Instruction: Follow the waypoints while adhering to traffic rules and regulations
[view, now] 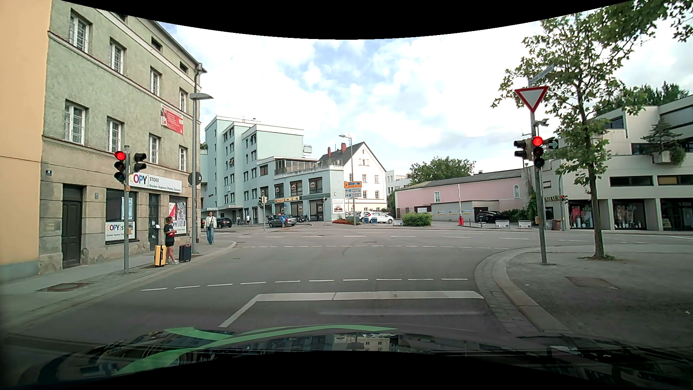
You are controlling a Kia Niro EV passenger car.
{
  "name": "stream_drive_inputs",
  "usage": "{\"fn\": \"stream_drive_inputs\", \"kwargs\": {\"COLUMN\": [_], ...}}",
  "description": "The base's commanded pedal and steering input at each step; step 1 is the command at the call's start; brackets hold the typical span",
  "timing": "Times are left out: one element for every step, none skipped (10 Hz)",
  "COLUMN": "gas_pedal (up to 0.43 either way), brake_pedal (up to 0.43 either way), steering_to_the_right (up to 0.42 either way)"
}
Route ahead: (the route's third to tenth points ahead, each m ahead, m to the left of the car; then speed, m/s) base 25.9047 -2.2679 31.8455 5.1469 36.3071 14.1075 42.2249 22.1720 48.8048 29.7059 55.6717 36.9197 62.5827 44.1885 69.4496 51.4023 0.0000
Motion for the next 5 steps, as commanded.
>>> {"fn": "stream_drive_inputs", "kwargs": {"gas_pedal": [0.000,0.000,0.000,0.000,0.000], "brake_pedal": [0.463,0.463,0.463,0.463,0.463], "steering_to_the_right": [0.006,0.006,0.006,0.006,0.006]}}
